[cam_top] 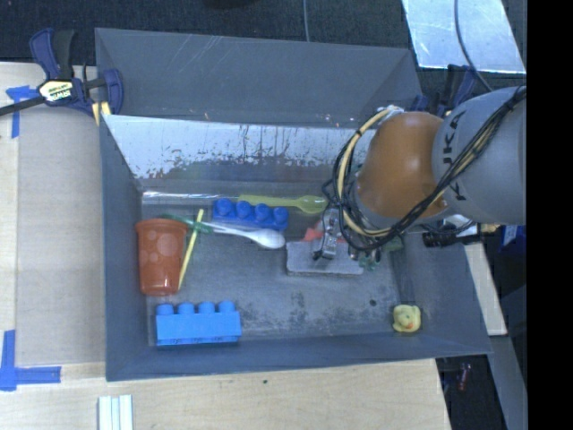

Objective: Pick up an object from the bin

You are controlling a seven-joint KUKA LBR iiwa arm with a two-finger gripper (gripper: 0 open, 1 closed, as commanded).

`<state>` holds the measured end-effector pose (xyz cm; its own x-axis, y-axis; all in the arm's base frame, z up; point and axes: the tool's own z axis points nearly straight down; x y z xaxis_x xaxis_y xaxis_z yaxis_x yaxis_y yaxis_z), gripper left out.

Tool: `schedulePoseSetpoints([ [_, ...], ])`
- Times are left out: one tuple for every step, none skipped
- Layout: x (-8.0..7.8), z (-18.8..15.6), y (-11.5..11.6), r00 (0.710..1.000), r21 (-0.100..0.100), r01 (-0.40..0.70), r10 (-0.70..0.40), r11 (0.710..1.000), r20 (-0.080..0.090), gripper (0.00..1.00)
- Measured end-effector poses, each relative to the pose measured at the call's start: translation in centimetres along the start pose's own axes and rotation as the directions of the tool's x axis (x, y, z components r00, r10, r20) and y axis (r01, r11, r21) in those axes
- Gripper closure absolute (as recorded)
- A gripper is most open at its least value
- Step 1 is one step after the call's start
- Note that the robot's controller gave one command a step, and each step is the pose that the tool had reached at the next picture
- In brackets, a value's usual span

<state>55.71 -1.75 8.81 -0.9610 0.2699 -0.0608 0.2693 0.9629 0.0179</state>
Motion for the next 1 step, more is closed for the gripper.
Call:
schedulePoseSetpoints([
  [0.0, 0.0, 0.0, 1.0, 0.0, -0.001, 0.001, 1.0, 0.0, 1.0],
])
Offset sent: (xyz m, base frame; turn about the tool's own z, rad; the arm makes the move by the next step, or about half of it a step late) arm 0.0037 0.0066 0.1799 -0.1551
